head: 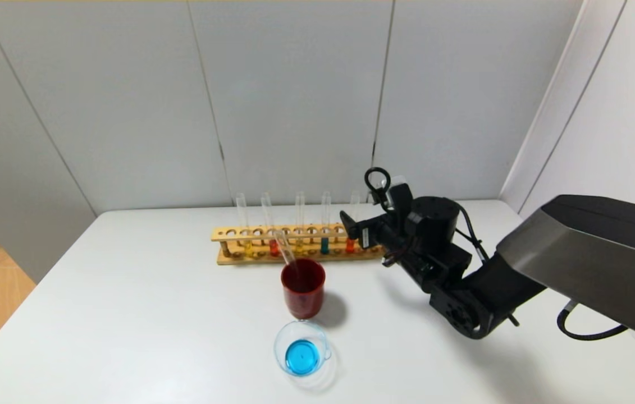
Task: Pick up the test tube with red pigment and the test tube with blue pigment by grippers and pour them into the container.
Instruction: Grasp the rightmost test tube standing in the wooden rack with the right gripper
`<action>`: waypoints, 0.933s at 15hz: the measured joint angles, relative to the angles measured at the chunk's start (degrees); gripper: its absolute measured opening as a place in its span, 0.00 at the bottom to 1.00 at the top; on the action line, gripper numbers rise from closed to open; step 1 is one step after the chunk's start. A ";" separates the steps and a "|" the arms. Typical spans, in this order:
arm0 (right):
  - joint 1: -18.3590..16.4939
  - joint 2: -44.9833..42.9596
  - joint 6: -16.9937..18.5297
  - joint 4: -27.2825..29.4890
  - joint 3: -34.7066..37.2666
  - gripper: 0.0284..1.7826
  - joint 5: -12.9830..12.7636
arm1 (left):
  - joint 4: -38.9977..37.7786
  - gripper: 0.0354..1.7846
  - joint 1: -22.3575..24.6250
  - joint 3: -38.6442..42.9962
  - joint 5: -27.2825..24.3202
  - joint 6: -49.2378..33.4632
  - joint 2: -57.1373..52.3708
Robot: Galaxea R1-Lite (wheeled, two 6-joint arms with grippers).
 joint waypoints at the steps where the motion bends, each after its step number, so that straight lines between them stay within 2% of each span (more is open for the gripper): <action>1: -0.30 0.55 0.00 0.88 -1.44 0.98 0.05 | 0.00 0.98 0.02 0.00 -0.04 -0.04 0.00; 7: -0.68 4.91 -0.11 1.68 -6.31 0.98 1.23 | 0.00 0.98 0.02 0.00 -0.04 0.00 0.00; 14: -1.07 7.91 -0.22 2.93 -8.68 0.98 1.32 | 0.00 0.98 0.02 0.00 -0.01 -0.04 0.00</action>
